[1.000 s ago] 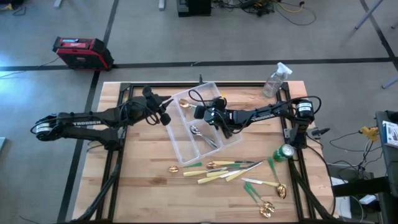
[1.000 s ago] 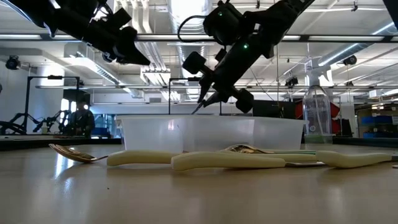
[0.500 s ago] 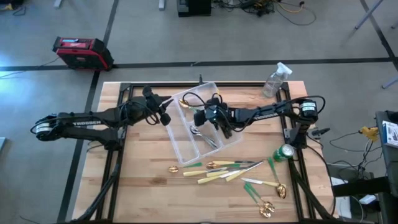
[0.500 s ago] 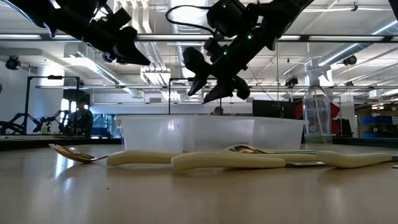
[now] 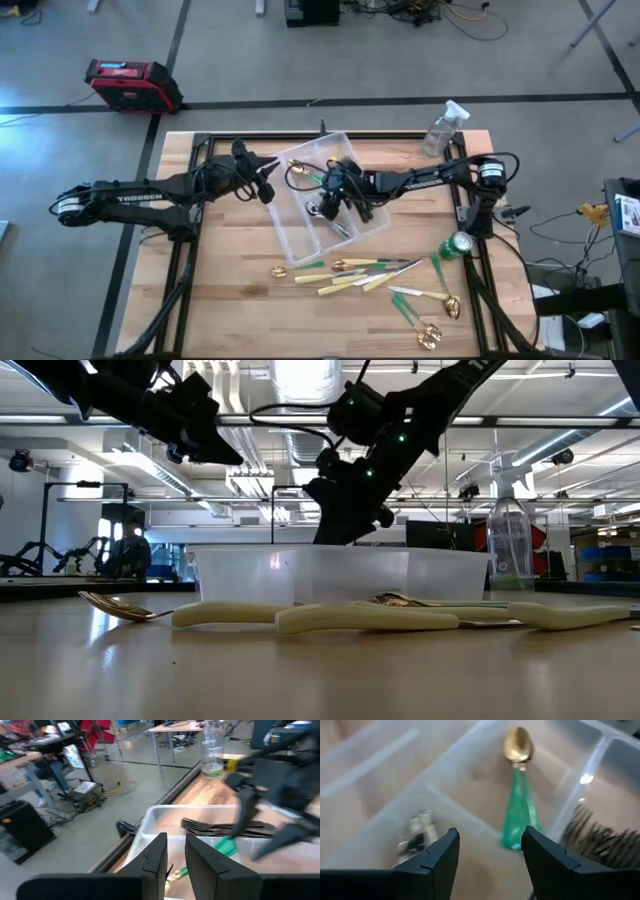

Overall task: Sort silverware
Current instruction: Put the gold spoon into the transparent silverware tray

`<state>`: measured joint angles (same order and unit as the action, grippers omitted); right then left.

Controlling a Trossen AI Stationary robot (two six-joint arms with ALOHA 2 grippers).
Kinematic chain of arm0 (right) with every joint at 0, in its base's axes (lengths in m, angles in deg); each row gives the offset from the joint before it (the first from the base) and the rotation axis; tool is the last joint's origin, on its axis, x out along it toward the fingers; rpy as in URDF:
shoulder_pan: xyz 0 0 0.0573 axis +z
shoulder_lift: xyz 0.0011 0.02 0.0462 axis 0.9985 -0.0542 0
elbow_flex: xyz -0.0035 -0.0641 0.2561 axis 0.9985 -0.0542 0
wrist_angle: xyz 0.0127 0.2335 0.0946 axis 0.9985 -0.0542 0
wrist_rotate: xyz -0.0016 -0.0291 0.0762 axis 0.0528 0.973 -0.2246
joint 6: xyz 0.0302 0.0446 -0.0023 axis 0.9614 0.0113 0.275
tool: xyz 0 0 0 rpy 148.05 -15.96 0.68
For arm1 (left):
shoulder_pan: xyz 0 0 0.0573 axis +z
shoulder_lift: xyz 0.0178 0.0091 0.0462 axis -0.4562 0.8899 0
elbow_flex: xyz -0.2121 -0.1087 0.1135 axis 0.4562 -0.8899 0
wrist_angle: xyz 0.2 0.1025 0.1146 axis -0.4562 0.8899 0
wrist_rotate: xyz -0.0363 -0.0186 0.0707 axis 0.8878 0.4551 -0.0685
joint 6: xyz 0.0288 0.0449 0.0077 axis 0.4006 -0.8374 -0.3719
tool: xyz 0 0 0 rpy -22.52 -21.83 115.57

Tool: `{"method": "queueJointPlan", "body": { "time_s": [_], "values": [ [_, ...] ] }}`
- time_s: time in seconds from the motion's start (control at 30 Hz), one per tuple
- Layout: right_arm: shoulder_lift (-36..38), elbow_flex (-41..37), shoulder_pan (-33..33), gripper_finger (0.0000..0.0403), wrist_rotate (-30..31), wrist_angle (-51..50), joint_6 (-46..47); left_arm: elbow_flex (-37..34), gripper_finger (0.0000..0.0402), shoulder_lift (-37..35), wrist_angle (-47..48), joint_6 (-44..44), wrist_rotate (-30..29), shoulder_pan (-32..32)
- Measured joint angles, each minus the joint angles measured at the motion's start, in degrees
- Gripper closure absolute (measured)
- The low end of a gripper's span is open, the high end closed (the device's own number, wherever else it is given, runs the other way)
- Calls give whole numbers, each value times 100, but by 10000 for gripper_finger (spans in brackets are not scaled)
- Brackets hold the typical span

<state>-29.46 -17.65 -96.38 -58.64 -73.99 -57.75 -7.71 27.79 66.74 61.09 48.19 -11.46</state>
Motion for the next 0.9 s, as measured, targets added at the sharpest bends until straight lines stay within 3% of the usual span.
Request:
{"method": "queueJointPlan", "body": {
  "time_s": [0.27,0.67,0.77,0.9],
  "values": [
    [-227,4,-154,238,-46,-8,-193,0,348,2,111,29,7,-13],
    [-228,39,-154,394,-1,0,-211,0,348,2,216,-9,4,-11],
    [-228,39,-154,390,-22,-2,-206,0,348,2,245,-8,2,-11],
    [-228,39,-154,343,-18,-29,-187,0,348,2,243,-8,2,-11]
  ]
}}
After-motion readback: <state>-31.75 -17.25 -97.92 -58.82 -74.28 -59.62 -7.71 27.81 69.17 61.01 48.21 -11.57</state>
